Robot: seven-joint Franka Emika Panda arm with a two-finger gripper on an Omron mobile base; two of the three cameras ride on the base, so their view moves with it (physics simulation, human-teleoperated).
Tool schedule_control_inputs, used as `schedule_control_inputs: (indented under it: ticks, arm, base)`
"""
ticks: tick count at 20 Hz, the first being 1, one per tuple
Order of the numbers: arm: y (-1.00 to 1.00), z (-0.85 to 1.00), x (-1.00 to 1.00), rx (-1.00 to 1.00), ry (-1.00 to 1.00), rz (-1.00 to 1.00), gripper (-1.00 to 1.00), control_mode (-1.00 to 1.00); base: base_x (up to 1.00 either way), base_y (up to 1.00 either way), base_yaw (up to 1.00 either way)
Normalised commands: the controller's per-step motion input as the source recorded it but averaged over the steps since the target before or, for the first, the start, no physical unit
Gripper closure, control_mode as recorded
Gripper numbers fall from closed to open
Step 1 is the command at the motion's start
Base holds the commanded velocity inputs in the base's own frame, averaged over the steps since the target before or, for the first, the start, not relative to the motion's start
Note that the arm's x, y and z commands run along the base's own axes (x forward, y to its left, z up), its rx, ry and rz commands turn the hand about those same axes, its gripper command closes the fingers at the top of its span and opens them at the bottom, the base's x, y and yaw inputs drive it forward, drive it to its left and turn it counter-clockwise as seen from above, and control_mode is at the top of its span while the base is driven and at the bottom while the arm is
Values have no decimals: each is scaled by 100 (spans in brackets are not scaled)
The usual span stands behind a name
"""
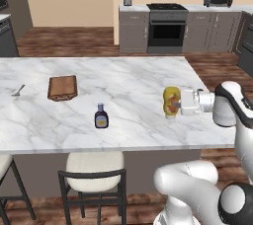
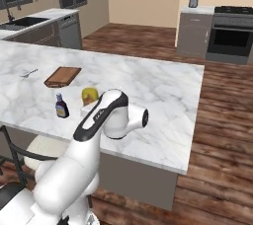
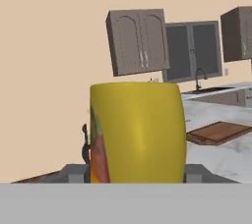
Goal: Move the mustard and condiment bottle from the cabinet to the dining counter.
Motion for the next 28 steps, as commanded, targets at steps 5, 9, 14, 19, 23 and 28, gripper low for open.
schedule_control_inputs:
  ticks: [5, 9, 14, 19, 23, 28]
  arm:
    - [2, -25, 50, 4, 0, 0, 100, -100]
    - [0, -33, 44, 5, 0, 0, 100, -100]
    - [1, -27, 27, 1, -4, 0, 100, -100]
    - [0, -15, 14, 0, -13, 1, 100, -100]
    - [0, -17, 17, 0, -12, 3, 100, -100]
    - [0, -11, 15, 0, -4, 3, 100, -100]
  base:
    - [0, 0, 0]
    - [0, 0, 0]
    - [0, 0, 0]
    - [0, 0, 0]
    - [0, 0, 0]
    - [0, 0, 0]
